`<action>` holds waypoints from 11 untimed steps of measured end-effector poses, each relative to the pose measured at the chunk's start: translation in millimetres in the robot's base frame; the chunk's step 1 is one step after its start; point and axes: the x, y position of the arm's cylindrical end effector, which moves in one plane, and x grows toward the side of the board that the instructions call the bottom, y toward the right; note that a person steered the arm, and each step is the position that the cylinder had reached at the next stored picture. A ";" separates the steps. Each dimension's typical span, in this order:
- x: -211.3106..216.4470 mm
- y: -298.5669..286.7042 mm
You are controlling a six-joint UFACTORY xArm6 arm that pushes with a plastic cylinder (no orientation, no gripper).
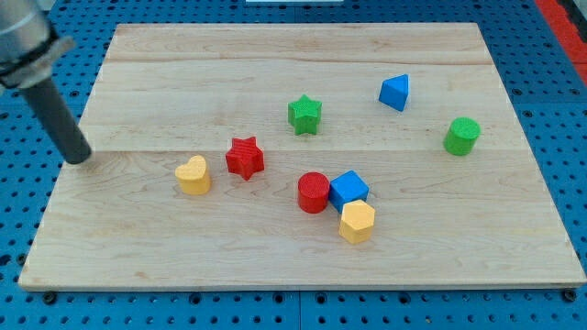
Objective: Push the green star parallel to the red circle
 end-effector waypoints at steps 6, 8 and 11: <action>-24.4 345.8; -43.0 453.9; -88.0 395.3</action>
